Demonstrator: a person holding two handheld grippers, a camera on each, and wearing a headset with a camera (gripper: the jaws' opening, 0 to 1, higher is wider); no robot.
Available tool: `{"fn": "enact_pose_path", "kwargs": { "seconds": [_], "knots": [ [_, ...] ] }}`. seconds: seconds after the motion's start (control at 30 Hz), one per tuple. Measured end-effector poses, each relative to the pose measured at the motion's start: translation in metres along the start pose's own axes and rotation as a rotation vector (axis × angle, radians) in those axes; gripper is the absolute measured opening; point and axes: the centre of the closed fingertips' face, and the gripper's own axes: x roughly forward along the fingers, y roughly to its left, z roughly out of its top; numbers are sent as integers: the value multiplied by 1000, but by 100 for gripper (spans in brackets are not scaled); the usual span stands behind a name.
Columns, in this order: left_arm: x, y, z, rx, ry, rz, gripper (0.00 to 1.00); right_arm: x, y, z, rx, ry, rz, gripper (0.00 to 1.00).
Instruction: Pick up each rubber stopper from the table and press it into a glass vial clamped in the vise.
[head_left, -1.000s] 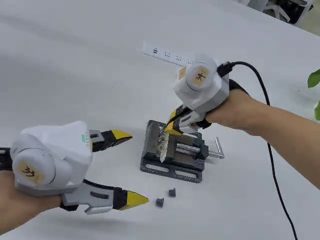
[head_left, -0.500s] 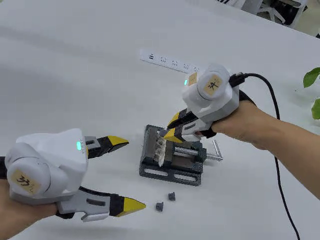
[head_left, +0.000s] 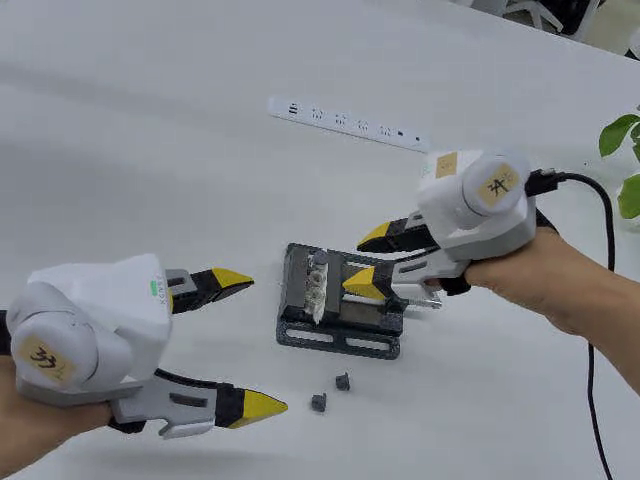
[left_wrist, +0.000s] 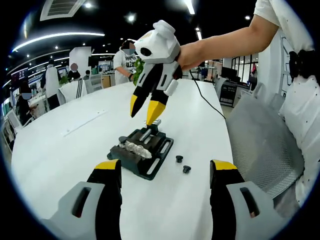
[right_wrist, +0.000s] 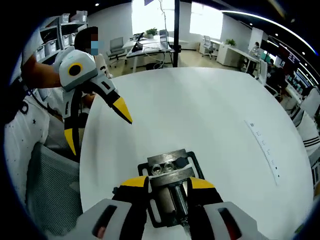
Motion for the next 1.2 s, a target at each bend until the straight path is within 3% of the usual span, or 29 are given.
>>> {"fn": "enact_pose_path", "kwargs": {
  "seconds": [0.53,0.97,1.2],
  "knots": [
    [8,-13,-9,69,91,-48,65,-33,33,-32,71,-159,-24,46],
    [24,-22,-17,137,180,-96,52,-50,54,-71,116,-235,-20,61],
    [38,-30,-34,162,261,-137,42,-62,55,-95,142,-265,-46,67]
  ]
}}
